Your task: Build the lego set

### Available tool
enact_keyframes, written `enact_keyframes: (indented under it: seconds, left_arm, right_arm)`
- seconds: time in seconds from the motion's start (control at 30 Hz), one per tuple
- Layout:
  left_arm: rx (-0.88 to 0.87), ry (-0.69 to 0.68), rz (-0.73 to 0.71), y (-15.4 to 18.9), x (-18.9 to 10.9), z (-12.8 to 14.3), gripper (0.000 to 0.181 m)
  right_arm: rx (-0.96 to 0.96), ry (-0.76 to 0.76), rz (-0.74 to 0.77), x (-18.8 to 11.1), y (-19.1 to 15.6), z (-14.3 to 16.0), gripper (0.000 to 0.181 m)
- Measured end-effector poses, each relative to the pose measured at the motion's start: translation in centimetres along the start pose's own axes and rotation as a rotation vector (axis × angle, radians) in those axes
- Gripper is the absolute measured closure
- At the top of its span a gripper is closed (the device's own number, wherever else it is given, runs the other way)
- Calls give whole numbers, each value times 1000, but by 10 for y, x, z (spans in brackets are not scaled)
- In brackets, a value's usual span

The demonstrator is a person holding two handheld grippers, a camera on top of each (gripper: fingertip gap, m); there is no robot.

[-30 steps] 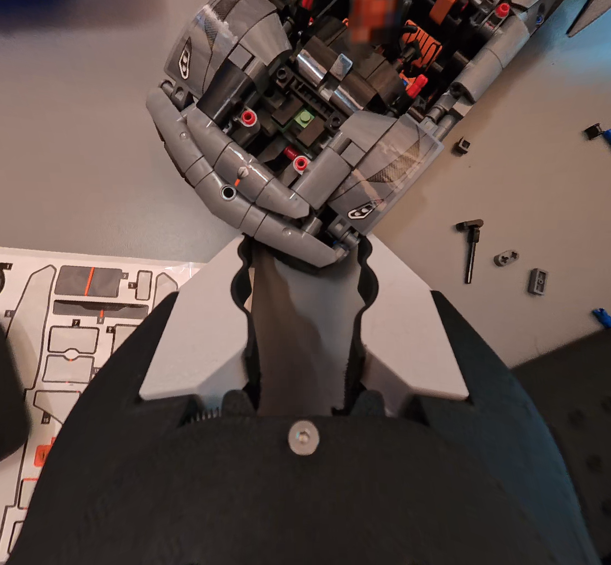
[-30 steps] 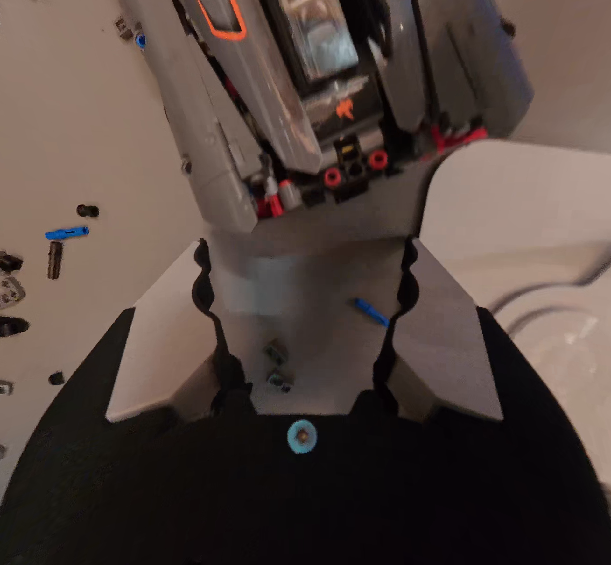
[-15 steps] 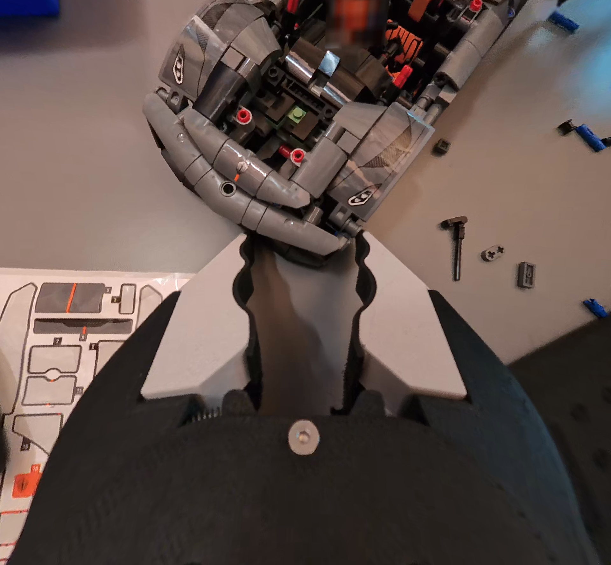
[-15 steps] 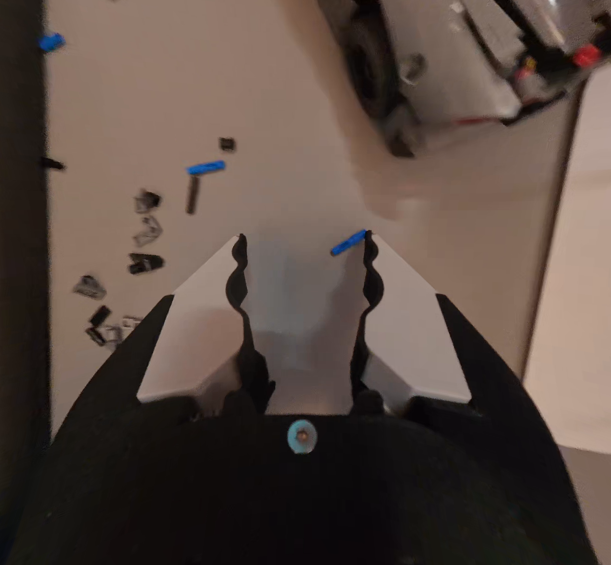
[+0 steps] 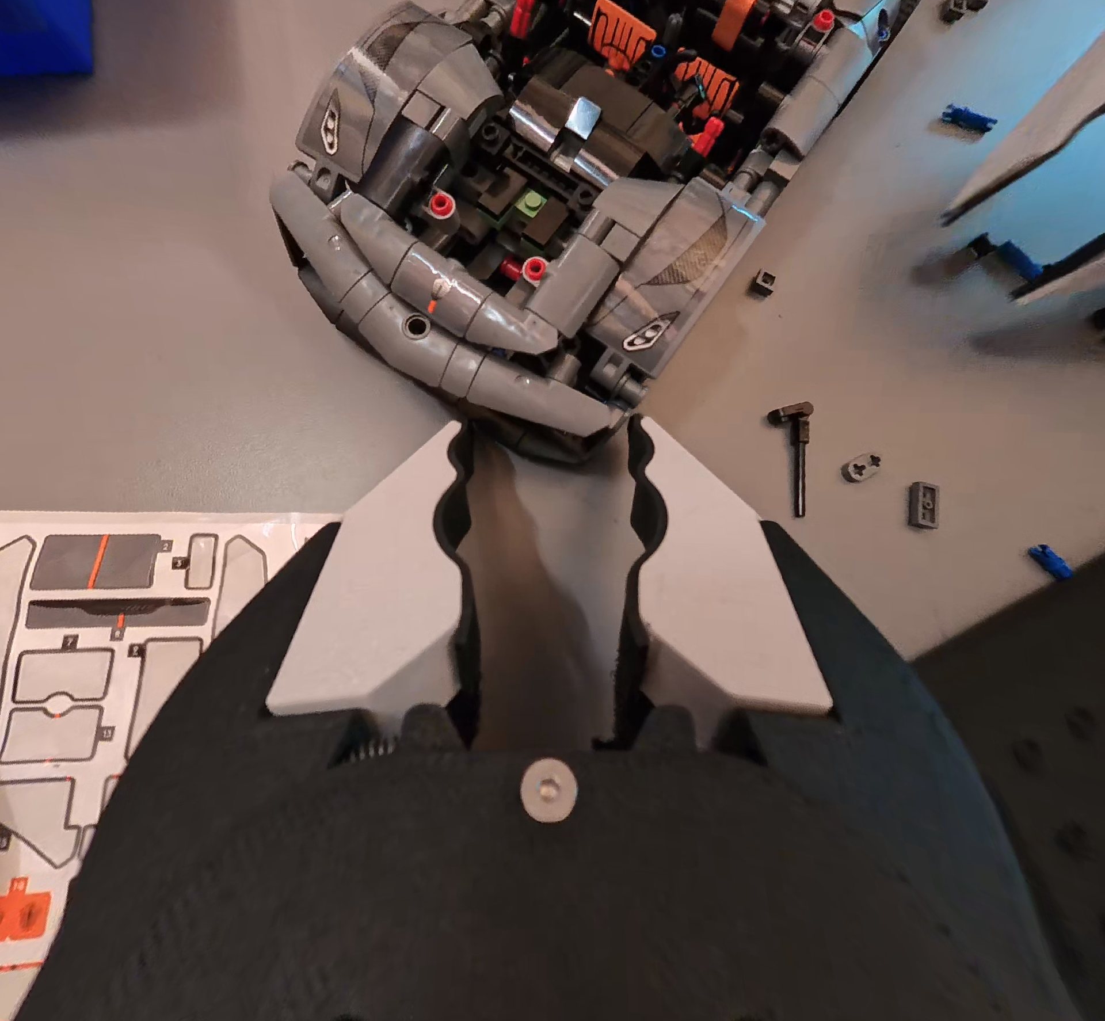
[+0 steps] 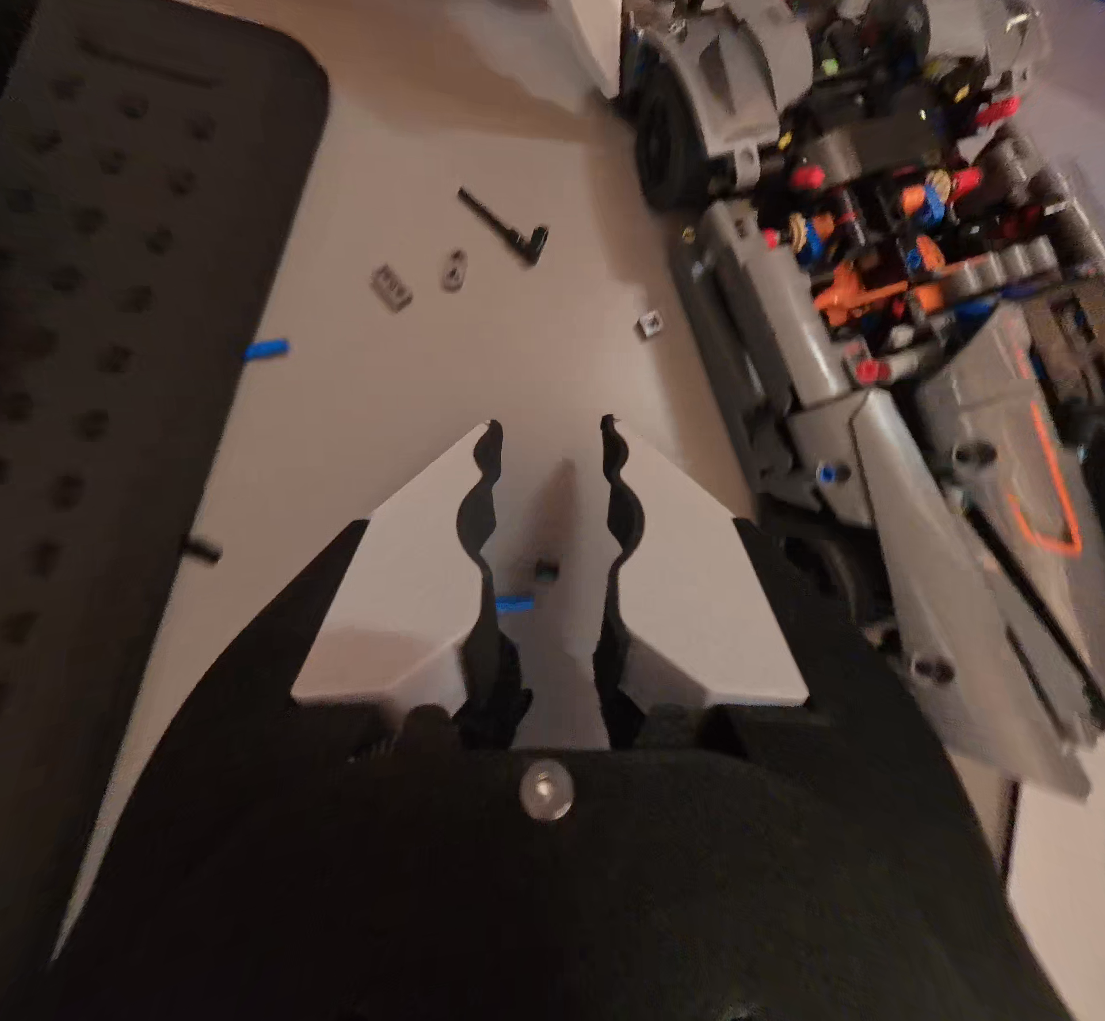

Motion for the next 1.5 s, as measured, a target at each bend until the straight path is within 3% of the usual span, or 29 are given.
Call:
enact_keyframes:
  seconds: [0.27, 0.33, 0.4, 0.53, 0.7, 0.83, 1.07, 1.3, 1.5]
  left_arm:
    - [-14, 70, 36, 0, -7, -4, 138]
    - [-4, 76, 40, 1, -7, -5, 139]
    - [-2, 83, 48, 1, -7, -6, 139]
    - [-5, 98, 64, 1, -9, -7, 139]
    - [-9, 116, 79, 3, -13, -7, 140]
    - [0, 112, 88, 8, -15, -6, 140]
    - [54, 116, 83, 15, -18, -8, 139]
    - [87, 109, 93, 7, -25, -11, 129]
    - [145, 104, 100, 7, -41, -12, 131]
  right_arm:
    - [-64, -9, 129, 48, 23, -28, 155]
    - [-47, -2, 115, 51, 25, -30, 160]
    - [-26, -10, 105, 52, 28, -29, 177]
    - [-13, -15, 75, 48, 25, -22, 179]
    - [43, -67, 7, 33, 18, -2, 179]
    - [84, -172, -155, 14, -7, 22, 179]
    - [190, -109, -148, -37, -13, 47, 149]
    - [219, -68, -71, -100, -22, 83, 169]
    - [164, -118, -93, -105, -58, 119, 167]
Point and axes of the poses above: each gripper's, where its closed fingertips meet, x out along the fingers, z out of its underside, y = z × x across the jaws, the point moved 2 cm from there along -x, back along the fingers, and after that the axes turned 10 degrees about x, right-handed, at the moved point
